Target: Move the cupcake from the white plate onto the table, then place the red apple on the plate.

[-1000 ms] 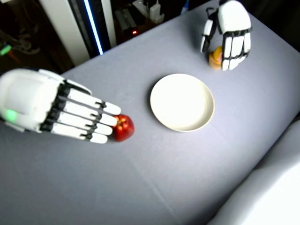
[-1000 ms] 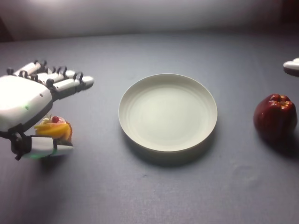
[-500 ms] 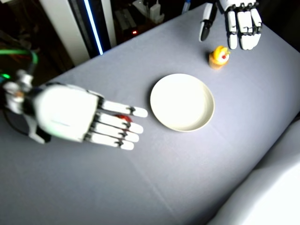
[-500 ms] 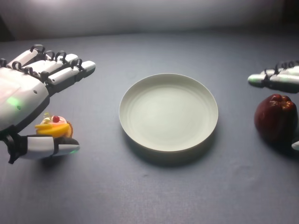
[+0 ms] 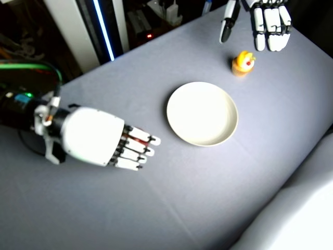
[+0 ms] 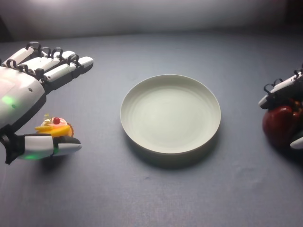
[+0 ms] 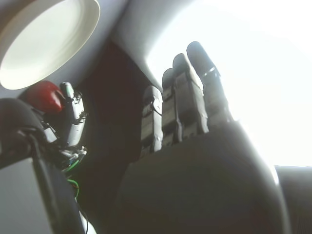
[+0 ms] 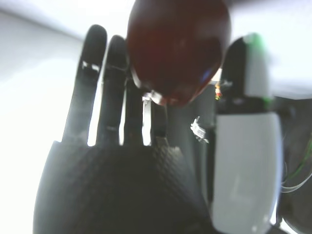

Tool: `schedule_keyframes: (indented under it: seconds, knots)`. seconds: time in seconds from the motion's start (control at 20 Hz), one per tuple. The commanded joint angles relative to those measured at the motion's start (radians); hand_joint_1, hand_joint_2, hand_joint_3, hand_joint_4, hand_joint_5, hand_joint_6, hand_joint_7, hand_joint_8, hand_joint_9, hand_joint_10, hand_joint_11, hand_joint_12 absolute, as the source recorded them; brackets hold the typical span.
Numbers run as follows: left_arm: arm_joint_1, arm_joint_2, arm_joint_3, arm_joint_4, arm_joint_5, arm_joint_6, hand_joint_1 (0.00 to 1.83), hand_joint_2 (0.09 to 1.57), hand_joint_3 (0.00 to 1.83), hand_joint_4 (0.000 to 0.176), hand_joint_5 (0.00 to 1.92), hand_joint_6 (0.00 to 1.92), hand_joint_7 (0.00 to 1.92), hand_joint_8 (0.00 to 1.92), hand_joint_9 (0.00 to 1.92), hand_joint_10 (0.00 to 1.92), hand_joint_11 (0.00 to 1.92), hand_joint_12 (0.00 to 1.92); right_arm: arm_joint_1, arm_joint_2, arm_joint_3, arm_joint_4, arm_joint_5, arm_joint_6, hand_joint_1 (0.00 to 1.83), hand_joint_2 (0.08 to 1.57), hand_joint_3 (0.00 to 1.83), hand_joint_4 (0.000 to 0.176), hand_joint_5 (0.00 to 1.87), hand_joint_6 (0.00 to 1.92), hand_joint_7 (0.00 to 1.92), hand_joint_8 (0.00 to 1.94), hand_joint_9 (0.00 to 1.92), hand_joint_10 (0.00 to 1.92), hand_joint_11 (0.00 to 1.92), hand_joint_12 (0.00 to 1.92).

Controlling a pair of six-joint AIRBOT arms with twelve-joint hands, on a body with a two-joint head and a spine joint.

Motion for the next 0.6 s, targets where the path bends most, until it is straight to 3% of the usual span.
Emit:
schedule_keyframes:
  seconds: [0.0,0.05,0.1,0.15,0.25,0.3,0.35,0.4,0.45,0.5,0.55]
  knots:
    - [-0.001,0.012,-0.001,0.008,-0.129,-0.003,0.78,0.87,0.00,0.095,0.18,0.00,0.21,0.00,0.26,0.00,0.00,0.88,0.007,-0.002,0.007,0.013,0.067,-0.003,1.39,1.06,0.00,0.000,1.00,0.87,1.19,0.53,1.05,1.02,0.93,0.91]
    - [0.000,0.012,-0.001,0.008,-0.130,-0.004,0.77,0.87,0.00,0.104,0.18,0.00,0.21,0.00,0.26,0.00,0.00,0.86,0.010,-0.003,0.009,0.016,0.068,-0.003,1.50,1.07,0.00,0.000,0.96,0.85,1.13,0.70,1.06,0.93,0.80,1.45]
    - [0.001,0.012,-0.001,0.008,-0.131,-0.004,0.77,0.87,0.00,0.107,0.18,0.00,0.21,0.00,0.26,0.00,0.00,0.86,0.019,-0.004,0.009,0.017,0.077,-0.003,1.50,1.11,0.01,0.000,0.89,0.97,0.99,0.96,0.96,1.10,0.71,1.52]
    - [0.003,0.012,-0.001,0.007,-0.133,-0.007,0.78,0.87,0.00,0.101,0.18,0.00,0.21,0.00,0.27,0.00,0.00,0.85,0.038,-0.006,0.006,0.017,0.102,-0.003,1.50,1.13,0.00,0.000,0.87,0.96,0.92,1.11,0.92,1.21,0.67,1.55]
    - [0.008,0.012,-0.001,0.006,-0.135,-0.012,0.78,0.88,0.00,0.100,0.19,0.00,0.22,0.00,0.27,0.00,0.00,0.86,0.070,-0.013,0.000,0.015,0.149,-0.003,1.50,1.13,0.00,0.000,0.90,0.92,0.92,1.07,0.94,1.16,0.69,1.56]
    - [0.009,0.012,-0.001,0.006,-0.135,-0.012,0.78,0.87,0.00,0.102,0.20,0.00,0.22,0.00,0.26,0.00,0.00,0.88,0.094,-0.024,-0.001,0.011,0.175,-0.003,1.39,1.15,0.00,0.000,0.87,1.00,0.89,1.13,0.86,1.31,0.68,1.33]
    - [0.010,0.012,-0.001,0.005,-0.135,-0.012,0.78,0.86,0.00,0.104,0.21,0.00,0.22,0.00,0.26,0.00,0.00,0.89,0.122,-0.039,0.001,0.003,0.193,-0.003,1.38,1.13,0.00,0.000,0.91,0.96,0.97,0.96,0.90,1.28,0.70,1.23]
    - [0.010,0.012,-0.001,0.005,-0.136,-0.013,0.78,0.87,0.00,0.094,0.21,0.00,0.22,0.00,0.27,0.00,0.00,0.92,0.154,-0.060,0.008,-0.008,0.203,-0.003,1.38,1.11,0.00,0.000,0.94,0.91,1.03,0.88,0.92,1.25,0.72,1.15]
    - [0.012,0.012,-0.001,0.005,-0.136,-0.014,0.80,0.87,0.00,0.088,0.22,0.00,0.23,0.00,0.28,0.00,0.00,0.97,0.200,-0.096,0.024,-0.024,0.204,-0.003,1.29,1.07,0.00,0.000,1.03,0.74,1.13,0.88,1.02,0.85,0.78,1.17]
    - [0.012,0.013,-0.001,0.007,-0.136,-0.018,0.80,0.87,0.00,0.088,0.22,0.00,0.23,0.00,0.28,0.00,0.00,0.97,0.224,-0.123,0.036,-0.033,0.202,-0.003,1.29,1.07,0.00,0.000,1.03,0.74,1.13,0.88,1.02,0.85,0.78,1.17]
    - [0.012,0.013,-0.001,0.014,-0.136,-0.025,0.79,0.86,0.00,0.094,0.22,0.00,0.23,0.00,0.28,0.00,0.00,0.94,0.253,-0.160,0.054,-0.047,0.190,-0.003,1.37,1.05,0.00,0.000,1.06,0.74,1.20,0.61,1.07,0.91,0.86,0.87]
